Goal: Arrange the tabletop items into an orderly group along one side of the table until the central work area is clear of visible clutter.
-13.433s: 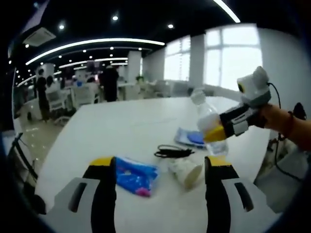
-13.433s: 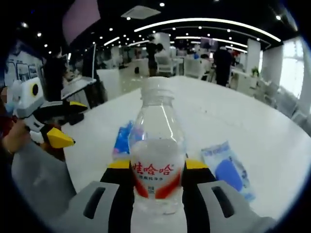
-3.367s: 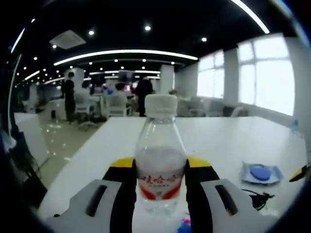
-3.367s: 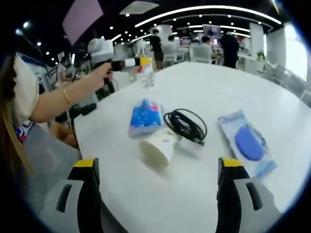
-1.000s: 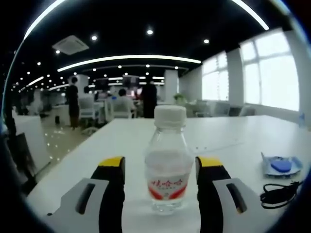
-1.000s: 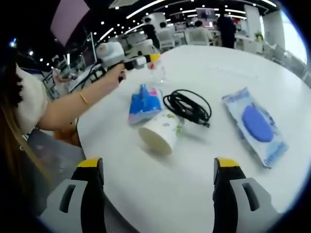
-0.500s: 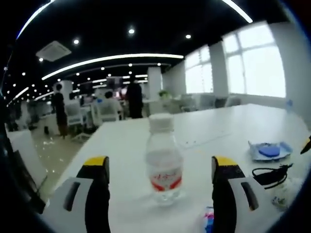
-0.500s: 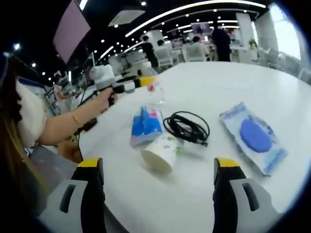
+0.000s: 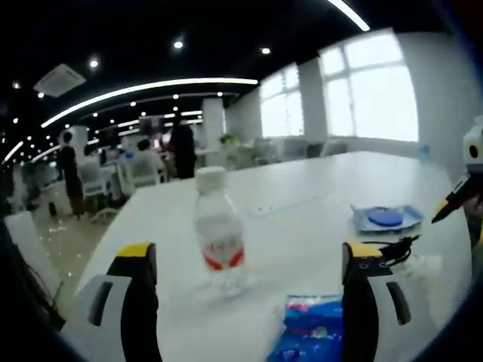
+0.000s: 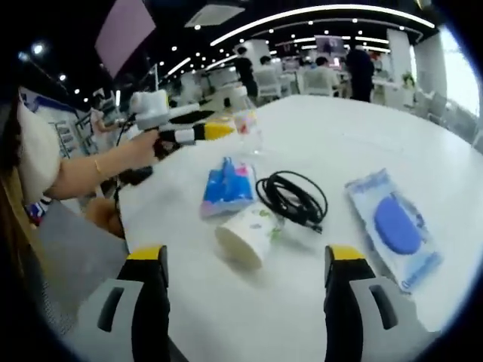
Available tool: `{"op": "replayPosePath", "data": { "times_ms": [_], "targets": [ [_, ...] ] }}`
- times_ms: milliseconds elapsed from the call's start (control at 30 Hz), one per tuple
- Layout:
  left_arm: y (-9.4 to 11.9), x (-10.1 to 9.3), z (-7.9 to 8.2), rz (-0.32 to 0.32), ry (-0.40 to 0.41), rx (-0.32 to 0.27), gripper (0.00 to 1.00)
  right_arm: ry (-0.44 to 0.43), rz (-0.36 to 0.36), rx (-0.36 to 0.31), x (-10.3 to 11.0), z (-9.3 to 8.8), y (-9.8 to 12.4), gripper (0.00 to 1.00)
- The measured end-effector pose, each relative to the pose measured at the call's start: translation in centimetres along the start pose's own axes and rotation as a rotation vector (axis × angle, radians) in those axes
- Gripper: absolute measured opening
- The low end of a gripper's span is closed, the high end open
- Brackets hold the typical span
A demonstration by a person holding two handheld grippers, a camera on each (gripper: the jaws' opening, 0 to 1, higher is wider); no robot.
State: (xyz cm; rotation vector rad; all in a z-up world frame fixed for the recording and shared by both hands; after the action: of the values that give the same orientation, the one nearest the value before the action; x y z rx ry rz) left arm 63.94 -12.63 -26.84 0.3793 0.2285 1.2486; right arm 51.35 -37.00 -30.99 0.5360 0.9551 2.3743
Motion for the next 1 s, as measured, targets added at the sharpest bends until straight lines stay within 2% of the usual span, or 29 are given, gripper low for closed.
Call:
{"op": "replayPosePath", "data": {
  "times_ms": [33, 100, 167, 467, 667, 767, 867, 1000],
  "targets": [
    [0.2, 0.0, 0.0, -0.004, 0.028, -0.003, 0.99, 0.006, -0.002, -0.018, -0.1, 0.3, 0.0, 0.78],
    [0.5, -0.3, 0.0, -0.017, 0.030, -0.007, 0.99, -0.003, 0.012, -0.032, -0.1, 0.4, -0.4, 0.74],
    [0.9, -0.9, -0.1, -0.017, 0.007, 0.005, 0.99, -0.002, 0.018, -0.041, 0.0, 0.5, -0.8, 0.75],
    [2.3, -3.1, -1.2, -0.057, -0.055, 0.047, 0.99, 0.062, 0.005, 0.011, -0.6, -0.5, -2.7, 0.63],
    [3.6, -5.4, -1.7, -0.145, -0.065, 0.048, 0.99, 0.100, -0.016, 0.018, -0.7, -0.3, -3.3, 0.54],
    [4.2, -6.6, -2.2, -0.194, -0.077, 0.066, 0.99, 0.134, -0.057, 0.015, -0.9, -0.1, -3.5, 0.48],
    [4.7, -7.2, -2.5, -0.202, -0.107, 0.078, 0.99, 0.148, -0.068, 0.017, -0.8, -0.3, -3.7, 0.41],
    [5.5, -8.4, -2.5, -0.249, -0.100, 0.080, 0.99, 0.161, -0.074, 0.034, -0.7, -0.5, -4.0, 0.36]
  ]
}}
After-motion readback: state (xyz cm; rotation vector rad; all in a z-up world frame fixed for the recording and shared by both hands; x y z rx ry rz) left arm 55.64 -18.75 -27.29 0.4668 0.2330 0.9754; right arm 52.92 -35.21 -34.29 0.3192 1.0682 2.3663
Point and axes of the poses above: the point that each gripper's makers call its tool centre point, and the gripper's own axes: y roughly backward along the fingers, x roughly to its left, z roughly out of its top, the point moved 1 cm from there along y, roughly backward along the fingers, and after that the axes turned 12 degrees about x, right-handed, at the moved point
